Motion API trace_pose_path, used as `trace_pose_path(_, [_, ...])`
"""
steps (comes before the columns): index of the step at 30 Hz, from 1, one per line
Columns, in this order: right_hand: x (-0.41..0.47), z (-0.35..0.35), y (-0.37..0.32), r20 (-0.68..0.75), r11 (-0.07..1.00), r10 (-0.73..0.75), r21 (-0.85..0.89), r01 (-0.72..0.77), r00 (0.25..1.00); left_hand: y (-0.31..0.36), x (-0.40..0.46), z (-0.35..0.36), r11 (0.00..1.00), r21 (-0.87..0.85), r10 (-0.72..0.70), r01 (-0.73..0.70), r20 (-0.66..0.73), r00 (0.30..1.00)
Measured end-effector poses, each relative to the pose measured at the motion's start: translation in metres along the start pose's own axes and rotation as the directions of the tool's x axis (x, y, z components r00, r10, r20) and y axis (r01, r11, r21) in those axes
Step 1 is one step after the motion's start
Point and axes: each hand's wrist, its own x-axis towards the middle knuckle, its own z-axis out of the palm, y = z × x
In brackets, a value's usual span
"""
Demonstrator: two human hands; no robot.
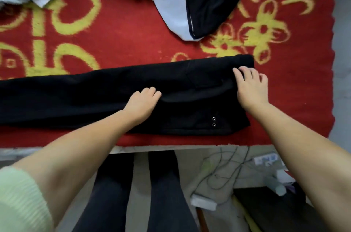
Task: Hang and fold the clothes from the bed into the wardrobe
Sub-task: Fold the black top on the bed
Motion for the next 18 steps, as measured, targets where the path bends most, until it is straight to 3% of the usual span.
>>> trace_pose_path(4, [0.004, -0.015, 0.014, -0.193, 0.984, -0.094, 0.133, 0.121, 0.977, -0.006, -0.008, -0.016, 0.986, -0.163, 0.027, -0.032, -0.034, 0.999])
trace_pose_path(8, [-0.024, -0.032, 0.028, -0.289, 0.902, -0.348, 0.158, 0.403, 0.892, -0.008, -0.036, -0.024, 0.976, -0.204, 0.073, -0.08, -0.044, 0.996])
trace_pose_path(11, [-0.062, -0.021, 0.03, -0.197, 0.848, -0.494, 0.108, 0.519, 0.847, -0.002, -0.065, -0.015, 0.973, -0.173, 0.155, -0.155, -0.013, 0.988])
trace_pose_path(14, [-0.088, 0.005, 0.027, -0.105, 0.857, -0.488, 0.131, 0.498, 0.867, 0.011, -0.08, -0.001, 0.966, -0.121, 0.224, -0.229, -0.05, 0.973])
trace_pose_path(16, [-0.093, 0.025, 0.019, 0.094, 0.889, -0.456, 0.094, 0.448, 0.885, 0.018, -0.082, 0.017, 0.976, -0.067, 0.205, -0.205, -0.002, 0.979])
trace_pose_path(18, [-0.09, 0.04, 0.011, 0.29, 0.901, -0.432, 0.089, 0.426, 0.854, 0.021, -0.08, 0.032, 0.993, -0.039, 0.115, -0.112, 0.085, 0.99])
